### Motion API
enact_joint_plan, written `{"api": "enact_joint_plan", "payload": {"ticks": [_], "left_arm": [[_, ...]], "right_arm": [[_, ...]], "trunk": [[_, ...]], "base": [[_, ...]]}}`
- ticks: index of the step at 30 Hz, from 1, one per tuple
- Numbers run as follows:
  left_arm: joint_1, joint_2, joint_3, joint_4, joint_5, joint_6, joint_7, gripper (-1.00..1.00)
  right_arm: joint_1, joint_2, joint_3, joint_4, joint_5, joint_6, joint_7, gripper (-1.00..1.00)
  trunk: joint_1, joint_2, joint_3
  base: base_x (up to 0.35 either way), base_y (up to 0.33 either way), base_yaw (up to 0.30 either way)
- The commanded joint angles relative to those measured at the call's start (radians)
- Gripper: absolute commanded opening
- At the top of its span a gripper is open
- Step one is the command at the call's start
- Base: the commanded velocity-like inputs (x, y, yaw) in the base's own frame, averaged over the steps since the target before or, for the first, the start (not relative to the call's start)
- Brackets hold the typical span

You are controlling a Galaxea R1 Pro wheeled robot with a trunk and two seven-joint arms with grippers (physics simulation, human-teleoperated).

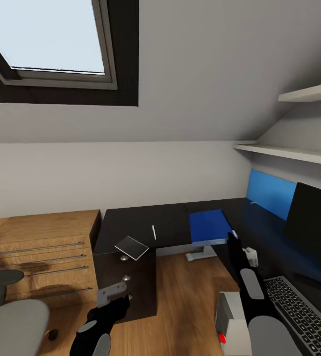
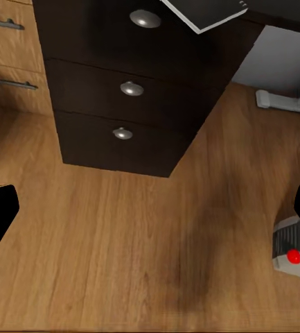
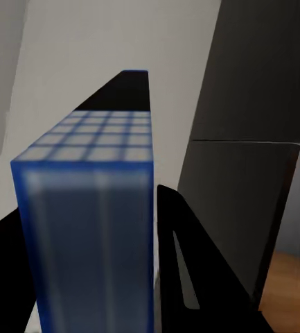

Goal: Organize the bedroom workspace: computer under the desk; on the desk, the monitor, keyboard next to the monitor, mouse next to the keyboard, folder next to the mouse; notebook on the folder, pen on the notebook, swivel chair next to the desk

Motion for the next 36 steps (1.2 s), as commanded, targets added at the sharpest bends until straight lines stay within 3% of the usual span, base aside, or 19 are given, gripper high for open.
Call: {"api": "enact_joint_plan", "payload": {"ticks": [1,4,7,12,19,36], "left_arm": [[0.005,0.005,0.003,0.001,0.009,-0.004,0.015,1.00],[0.017,0.001,0.005,0.000,0.009,-0.013,0.016,1.00],[0.005,-0.004,0.010,-0.003,0.008,-0.008,0.017,1.00],[-0.005,0.023,0.013,-0.008,0.011,-0.005,0.016,1.00],[-0.006,0.063,0.013,-0.011,0.013,-0.004,0.016,1.00],[-0.007,0.065,0.012,-0.010,0.014,-0.004,0.016,1.00]], "right_arm": [[0.000,-0.001,0.001,0.005,-0.004,0.001,0.000,-1.00],[0.000,0.000,0.016,0.023,-0.006,-0.016,0.001,-1.00],[0.000,0.003,0.005,0.016,-0.010,-0.022,0.007,-1.00],[0.003,-0.014,-0.025,-0.003,-0.018,0.006,0.013,-1.00],[0.004,-0.023,-0.029,-0.008,-0.020,0.027,0.012,-1.00],[0.004,-0.021,-0.031,-0.008,-0.021,0.023,0.009,-1.00]], "trunk": [[0.000,-0.001,-0.001],[0.000,-0.001,-0.001],[0.000,-0.001,-0.001],[0.000,-0.001,-0.001],[0.000,-0.001,-0.001],[0.000,-0.001,-0.001]], "base": [[0.000,0.000,0.000],[0.000,0.000,0.000],[0.000,0.000,0.000],[0.000,0.000,0.000],[0.039,0.000,0.000],[0.255,0.000,0.000]]}}
